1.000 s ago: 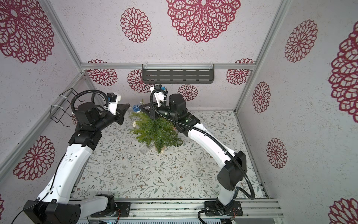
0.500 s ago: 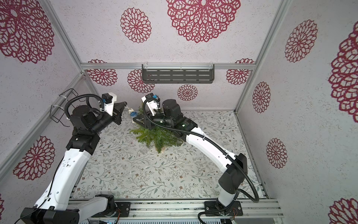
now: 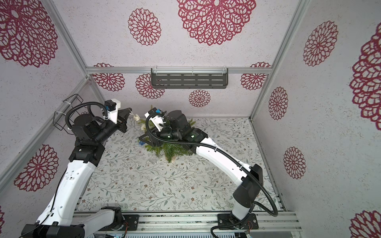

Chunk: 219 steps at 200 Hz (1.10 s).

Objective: Remove string lights from the small christmas tree
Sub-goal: Remove the light string from the Christmas tree.

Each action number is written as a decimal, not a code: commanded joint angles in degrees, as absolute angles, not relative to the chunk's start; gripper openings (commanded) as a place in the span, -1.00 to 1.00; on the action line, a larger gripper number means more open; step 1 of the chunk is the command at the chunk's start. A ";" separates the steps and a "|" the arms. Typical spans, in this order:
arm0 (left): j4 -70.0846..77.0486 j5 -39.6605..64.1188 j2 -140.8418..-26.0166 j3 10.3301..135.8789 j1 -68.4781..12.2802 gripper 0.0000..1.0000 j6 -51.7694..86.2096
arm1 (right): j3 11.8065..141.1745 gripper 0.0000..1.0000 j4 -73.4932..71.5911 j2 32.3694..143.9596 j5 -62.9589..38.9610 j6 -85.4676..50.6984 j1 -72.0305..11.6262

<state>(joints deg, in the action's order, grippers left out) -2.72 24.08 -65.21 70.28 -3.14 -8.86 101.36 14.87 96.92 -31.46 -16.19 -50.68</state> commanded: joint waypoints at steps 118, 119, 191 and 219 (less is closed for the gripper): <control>-13.19 27.97 -58.06 67.10 1.44 -1.00 -11.69 | 98.55 0.17 21.54 84.40 -14.24 -7.58 -50.96; -13.23 28.01 -57.99 66.99 1.55 -1.00 -11.64 | 98.50 0.17 21.54 84.39 -14.15 -7.57 -50.97; -14.32 34.30 -57.01 63.30 7.48 -1.00 -14.99 | 95.31 0.24 19.87 82.53 -9.88 -8.57 -49.82; -15.82 36.51 -58.65 65.25 9.27 -1.00 -15.30 | 95.33 0.25 19.80 82.62 -8.91 -9.03 -49.46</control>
<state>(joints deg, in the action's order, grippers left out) -14.85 32.75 -57.87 63.29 7.64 -12.99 94.52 21.39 85.69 -11.22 -8.64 -49.89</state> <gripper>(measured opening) 0.045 0.623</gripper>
